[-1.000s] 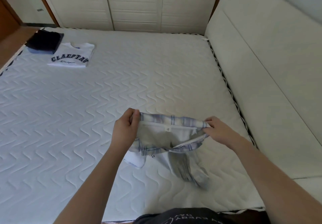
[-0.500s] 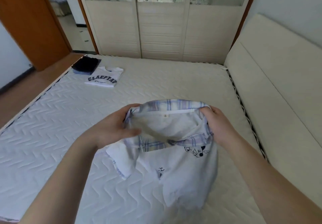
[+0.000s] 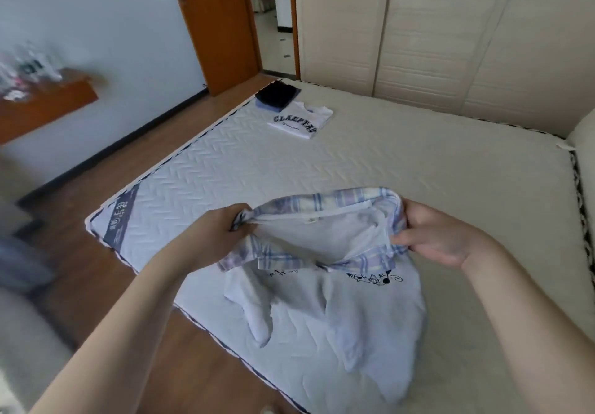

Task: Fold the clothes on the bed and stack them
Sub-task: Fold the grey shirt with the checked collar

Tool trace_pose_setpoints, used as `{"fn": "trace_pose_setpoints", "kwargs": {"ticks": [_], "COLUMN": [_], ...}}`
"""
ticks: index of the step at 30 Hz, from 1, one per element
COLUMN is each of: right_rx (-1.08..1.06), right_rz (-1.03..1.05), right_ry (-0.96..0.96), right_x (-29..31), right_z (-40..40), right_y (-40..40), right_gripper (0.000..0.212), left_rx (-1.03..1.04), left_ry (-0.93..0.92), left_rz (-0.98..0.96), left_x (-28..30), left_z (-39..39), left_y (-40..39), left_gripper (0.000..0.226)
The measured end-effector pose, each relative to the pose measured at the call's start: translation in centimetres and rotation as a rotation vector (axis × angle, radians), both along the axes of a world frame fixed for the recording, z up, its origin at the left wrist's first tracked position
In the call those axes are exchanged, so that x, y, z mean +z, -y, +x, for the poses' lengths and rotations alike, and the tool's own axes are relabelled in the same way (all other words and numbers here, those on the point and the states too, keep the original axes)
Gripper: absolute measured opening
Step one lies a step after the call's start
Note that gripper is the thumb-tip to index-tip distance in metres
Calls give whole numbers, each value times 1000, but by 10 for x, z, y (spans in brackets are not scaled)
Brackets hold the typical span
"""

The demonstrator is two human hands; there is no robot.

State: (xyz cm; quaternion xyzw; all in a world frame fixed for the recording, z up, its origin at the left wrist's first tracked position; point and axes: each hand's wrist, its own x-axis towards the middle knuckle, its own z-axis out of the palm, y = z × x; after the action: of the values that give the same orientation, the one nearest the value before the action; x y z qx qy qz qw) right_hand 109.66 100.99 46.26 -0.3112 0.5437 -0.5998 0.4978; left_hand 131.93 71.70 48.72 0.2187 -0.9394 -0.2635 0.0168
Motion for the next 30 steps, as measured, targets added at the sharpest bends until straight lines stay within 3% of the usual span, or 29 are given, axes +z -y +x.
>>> {"fn": "trace_pose_setpoints", "kwargs": {"ticks": [3, 9, 12, 18, 22, 26, 30], "right_rx": [60, 72, 36, 74, 51, 31, 55], "right_rz": [69, 203, 177, 21, -57, -163, -201], "right_ry": [-196, -858, -1028, -1059, -1029, -1021, -974], "right_x": [1, 7, 9, 14, 11, 9, 5], "right_z": [13, 50, 79, 145, 188, 226, 254], "right_y": [41, 135, 180, 262, 317, 371, 419], "right_gripper": [53, 21, 15, 24, 23, 29, 27], "left_rx": [167, 454, 575, 716, 670, 604, 574], "left_ry": [-67, -243, -326, -473, -521, -547, -544], "left_rz": [18, 166, 253, 575, 759, 968, 1058], "left_x": [4, 13, 15, 15, 13, 7, 7], "left_z": [34, 91, 120, 192, 240, 279, 305], "left_y": [4, 20, 39, 95, 134, 175, 204], "left_gripper": [15, 31, 33, 40, 37, 51, 60]}}
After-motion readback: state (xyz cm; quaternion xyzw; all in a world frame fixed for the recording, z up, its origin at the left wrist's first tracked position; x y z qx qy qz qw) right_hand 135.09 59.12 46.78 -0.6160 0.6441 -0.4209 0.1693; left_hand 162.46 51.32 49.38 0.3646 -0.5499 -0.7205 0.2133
